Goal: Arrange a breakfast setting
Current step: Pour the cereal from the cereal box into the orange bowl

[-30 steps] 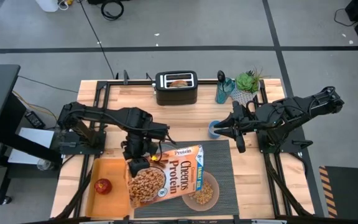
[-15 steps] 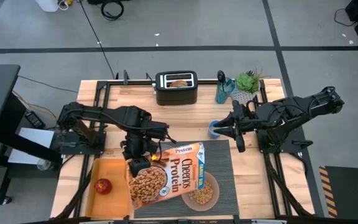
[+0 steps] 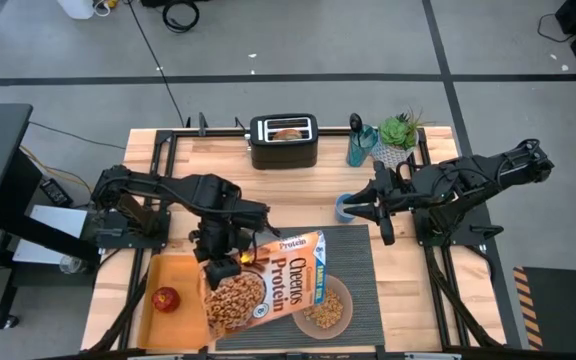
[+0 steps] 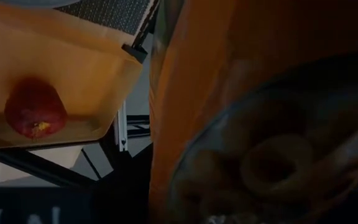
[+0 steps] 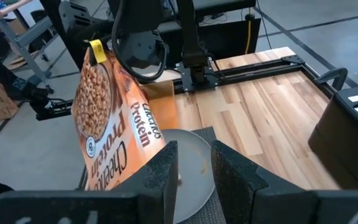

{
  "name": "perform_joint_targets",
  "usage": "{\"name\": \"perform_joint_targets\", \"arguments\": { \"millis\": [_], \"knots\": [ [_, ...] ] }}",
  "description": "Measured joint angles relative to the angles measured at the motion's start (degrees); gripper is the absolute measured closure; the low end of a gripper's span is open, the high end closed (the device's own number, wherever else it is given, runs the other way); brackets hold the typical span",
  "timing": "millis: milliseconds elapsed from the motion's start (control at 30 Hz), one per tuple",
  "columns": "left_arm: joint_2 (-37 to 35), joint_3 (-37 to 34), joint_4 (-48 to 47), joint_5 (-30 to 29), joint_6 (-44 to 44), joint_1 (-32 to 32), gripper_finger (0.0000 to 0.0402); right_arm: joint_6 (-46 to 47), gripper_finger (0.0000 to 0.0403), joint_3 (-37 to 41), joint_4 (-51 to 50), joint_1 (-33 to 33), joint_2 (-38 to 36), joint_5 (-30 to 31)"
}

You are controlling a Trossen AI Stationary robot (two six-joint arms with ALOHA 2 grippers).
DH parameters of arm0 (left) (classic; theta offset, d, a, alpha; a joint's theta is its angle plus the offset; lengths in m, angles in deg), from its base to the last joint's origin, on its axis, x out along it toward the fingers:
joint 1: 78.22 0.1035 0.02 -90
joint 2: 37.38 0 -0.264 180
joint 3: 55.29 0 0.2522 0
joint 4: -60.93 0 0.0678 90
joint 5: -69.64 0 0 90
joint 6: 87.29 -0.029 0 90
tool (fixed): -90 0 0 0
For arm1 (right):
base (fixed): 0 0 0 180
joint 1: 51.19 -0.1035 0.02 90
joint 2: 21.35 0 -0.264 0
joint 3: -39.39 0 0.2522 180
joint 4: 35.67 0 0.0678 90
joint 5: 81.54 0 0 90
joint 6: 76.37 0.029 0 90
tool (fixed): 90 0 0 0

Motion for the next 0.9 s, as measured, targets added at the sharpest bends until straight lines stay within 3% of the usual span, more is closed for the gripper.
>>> {"name": "perform_joint_targets", "arguments": {
  "millis": [400,900],
  "knots": [
    [2.06,-0.57,-0.19,-2.32,-6.24,0.1,0.0227,-0.9,0.03,0.0,-0.04,1.2,0.0,-0.28],
    [2.8,-0.74,-0.15,-0.19,-8.26,1.65,0.0227,-0.46,0.03,0.0,-0.01,1.2,0.0,-0.44]
  ]
}}
